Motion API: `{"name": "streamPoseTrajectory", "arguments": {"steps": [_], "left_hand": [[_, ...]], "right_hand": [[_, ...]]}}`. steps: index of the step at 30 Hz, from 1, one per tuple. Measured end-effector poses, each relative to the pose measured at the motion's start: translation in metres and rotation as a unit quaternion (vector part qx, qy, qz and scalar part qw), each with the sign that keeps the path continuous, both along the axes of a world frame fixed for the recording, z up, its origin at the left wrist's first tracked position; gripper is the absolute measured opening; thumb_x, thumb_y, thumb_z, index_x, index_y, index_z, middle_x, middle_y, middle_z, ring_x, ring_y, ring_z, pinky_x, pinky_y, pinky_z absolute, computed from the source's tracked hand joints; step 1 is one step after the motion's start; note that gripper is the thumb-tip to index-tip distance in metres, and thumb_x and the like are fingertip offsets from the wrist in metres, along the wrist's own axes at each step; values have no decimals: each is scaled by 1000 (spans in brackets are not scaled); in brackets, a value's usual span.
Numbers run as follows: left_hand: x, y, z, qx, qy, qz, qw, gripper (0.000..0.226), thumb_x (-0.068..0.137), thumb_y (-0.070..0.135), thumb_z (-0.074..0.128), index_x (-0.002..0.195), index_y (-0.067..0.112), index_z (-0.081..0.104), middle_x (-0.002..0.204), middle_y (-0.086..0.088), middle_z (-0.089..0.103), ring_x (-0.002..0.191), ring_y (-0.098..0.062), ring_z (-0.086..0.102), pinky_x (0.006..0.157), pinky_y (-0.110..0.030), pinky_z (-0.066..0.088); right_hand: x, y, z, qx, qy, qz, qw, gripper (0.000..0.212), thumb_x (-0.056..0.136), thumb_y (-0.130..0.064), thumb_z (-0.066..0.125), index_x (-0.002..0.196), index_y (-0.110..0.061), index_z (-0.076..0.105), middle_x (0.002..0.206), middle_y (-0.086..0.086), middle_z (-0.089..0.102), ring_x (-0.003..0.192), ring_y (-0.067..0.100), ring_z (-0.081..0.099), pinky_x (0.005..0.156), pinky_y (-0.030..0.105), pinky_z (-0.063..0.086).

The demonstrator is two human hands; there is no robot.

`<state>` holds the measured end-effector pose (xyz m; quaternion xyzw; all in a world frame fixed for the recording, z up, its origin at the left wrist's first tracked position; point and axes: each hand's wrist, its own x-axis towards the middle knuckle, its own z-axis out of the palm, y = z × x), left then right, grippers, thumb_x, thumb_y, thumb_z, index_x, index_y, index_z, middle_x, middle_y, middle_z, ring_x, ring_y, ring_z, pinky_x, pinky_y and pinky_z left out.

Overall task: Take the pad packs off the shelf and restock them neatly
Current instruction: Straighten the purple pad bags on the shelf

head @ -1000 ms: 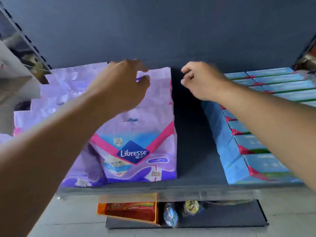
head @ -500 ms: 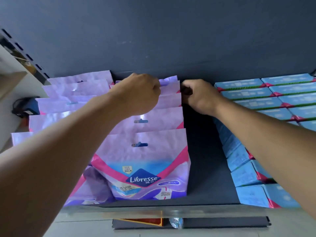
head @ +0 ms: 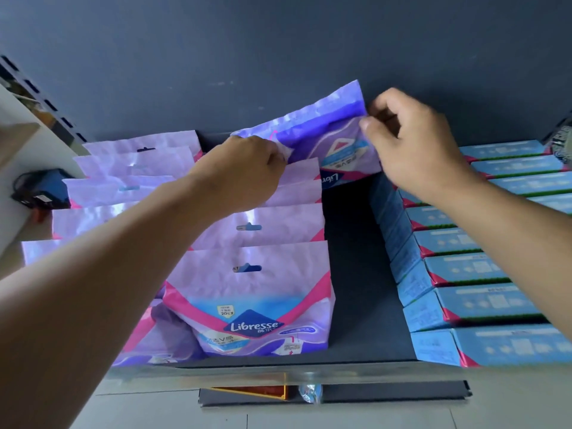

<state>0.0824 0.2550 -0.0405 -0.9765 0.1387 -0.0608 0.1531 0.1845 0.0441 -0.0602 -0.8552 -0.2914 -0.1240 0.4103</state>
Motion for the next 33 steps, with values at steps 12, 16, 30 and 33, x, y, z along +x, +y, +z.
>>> {"name": "streamPoseTrajectory", "arguments": {"steps": [12,16,30,33], "left_hand": [[0,-10,13,-410,-31,259,874,70,70,59,74,128,43,37,76,-4,70,71,-26,63,69,-41,55],[0,-12,21,-405,-22,255,878,43,75,60,69,111,41,57,78,-2,69,71,-18,61,61,-29,48],[-1,15,7,-565,-16,235,791,7,82,34,61,87,32,65,88,-10,73,88,-37,69,80,-54,56],[1,17,4,-595,-9,227,771,8,91,21,60,89,28,65,89,-5,75,85,-28,73,85,-50,57]], "right_hand": [[-14,-13,40,-13,-206,-15,978,20,98,-16,46,103,-6,62,94,10,61,89,30,53,78,32,37],[-13,23,63,-89,-284,31,954,26,98,-28,42,101,-17,66,97,4,63,98,31,54,80,49,44],[-8,-15,22,76,-41,-56,995,62,85,-45,66,128,-7,44,122,9,50,105,18,53,85,18,40],[0,-17,4,39,166,-17,985,78,77,-54,72,138,-20,39,127,-8,54,110,8,55,91,24,46]]}}
